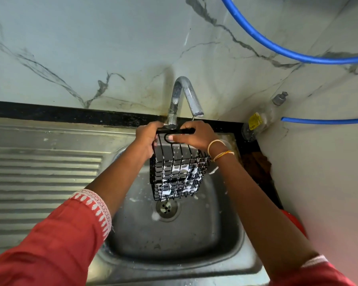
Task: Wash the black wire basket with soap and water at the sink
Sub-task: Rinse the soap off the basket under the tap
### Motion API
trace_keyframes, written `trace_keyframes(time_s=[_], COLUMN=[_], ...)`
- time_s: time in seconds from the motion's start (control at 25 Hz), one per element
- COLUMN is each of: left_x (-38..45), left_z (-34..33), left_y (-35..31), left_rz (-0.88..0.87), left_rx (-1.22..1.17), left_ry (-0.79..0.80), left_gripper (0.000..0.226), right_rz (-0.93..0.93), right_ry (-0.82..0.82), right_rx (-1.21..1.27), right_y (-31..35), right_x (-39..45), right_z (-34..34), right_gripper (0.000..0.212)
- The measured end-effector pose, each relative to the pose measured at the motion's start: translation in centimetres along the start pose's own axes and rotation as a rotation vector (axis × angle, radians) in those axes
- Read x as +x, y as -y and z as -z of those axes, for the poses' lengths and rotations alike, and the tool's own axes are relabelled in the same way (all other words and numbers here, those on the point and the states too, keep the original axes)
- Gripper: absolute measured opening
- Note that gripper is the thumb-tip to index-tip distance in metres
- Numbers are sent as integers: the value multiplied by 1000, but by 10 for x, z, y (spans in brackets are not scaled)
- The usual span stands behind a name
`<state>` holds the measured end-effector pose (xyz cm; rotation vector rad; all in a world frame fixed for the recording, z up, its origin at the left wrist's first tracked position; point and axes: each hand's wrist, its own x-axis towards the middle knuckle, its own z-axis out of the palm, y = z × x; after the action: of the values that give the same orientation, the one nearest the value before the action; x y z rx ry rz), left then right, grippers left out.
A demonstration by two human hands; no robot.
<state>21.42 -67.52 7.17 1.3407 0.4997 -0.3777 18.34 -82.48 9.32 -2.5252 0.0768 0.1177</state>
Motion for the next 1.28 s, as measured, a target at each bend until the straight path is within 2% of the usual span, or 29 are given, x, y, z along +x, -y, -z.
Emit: trace_keyframes(time_s=[0.08,0.16,0.24,0.32,0.36,0.44,0.56,0.64,0.72,0.8,0.84,0.92,1.0,1.04,1.08,1.12,1.16,1.2,1.28], left_x=[-6,-4,6,9,8,9,3,-6,-12,-14,-14,-16,-24,-25,-24,-25,-27,-26,-24], left_z=[16,37,54,63,63,61,50,43,37,34,33,28,28,29,32,35,37,40,38], left_y=[7,25,48,60,64,71,81,86,85,75,71,63,57,56,57,56,56,58,59], left_rz=[-75,-159,-89,-74,-114,-206,-249,-262,-229,-145,-109,-75,-7,32,40,31,27,31,10], left_rx=[9,198,320,448,563,711,552,456,408,318,268,205,161,150,144,144,147,158,225], left_ry=[206,421,627,675,640,505,341,255,214,162,137,121,132,136,134,118,101,92,147], left_gripper=[21,57,100,124,127,114,68,53,49,42,36,25,38,51,53,44,38,40,56], right_rz=[-46,-117,-163,-205,-238,-284,-299,-290,-291,-300,-278,-128,-45,3,96,205,296,334,169], right_ry=[-98,-126,-77,-28,-17,13,42,2,-101,-223,-292,-481,-528,-461,-390,-325,-281,-267,-364], right_rx=[24,121,256,348,364,341,212,40,-46,88,66,-237,-414,-454,-498,-538,-580,-609,-558], right_y=[-5,-10,-13,-15,-17,-20,-27,-27,-25,-12,-3,10,23,26,22,11,-5,-18,-25], right_x=[6,11,15,22,28,39,65,77,77,60,47,24,0,-12,-27,-41,-53,-59,-53], right_z=[3,9,16,19,19,18,11,8,5,-4,-10,-29,-49,-59,-68,-73,-74,-68,-58], right_gripper=[42,45,45,40,36,27,37,41,52,53,53,60,66,68,68,67,67,67,69])
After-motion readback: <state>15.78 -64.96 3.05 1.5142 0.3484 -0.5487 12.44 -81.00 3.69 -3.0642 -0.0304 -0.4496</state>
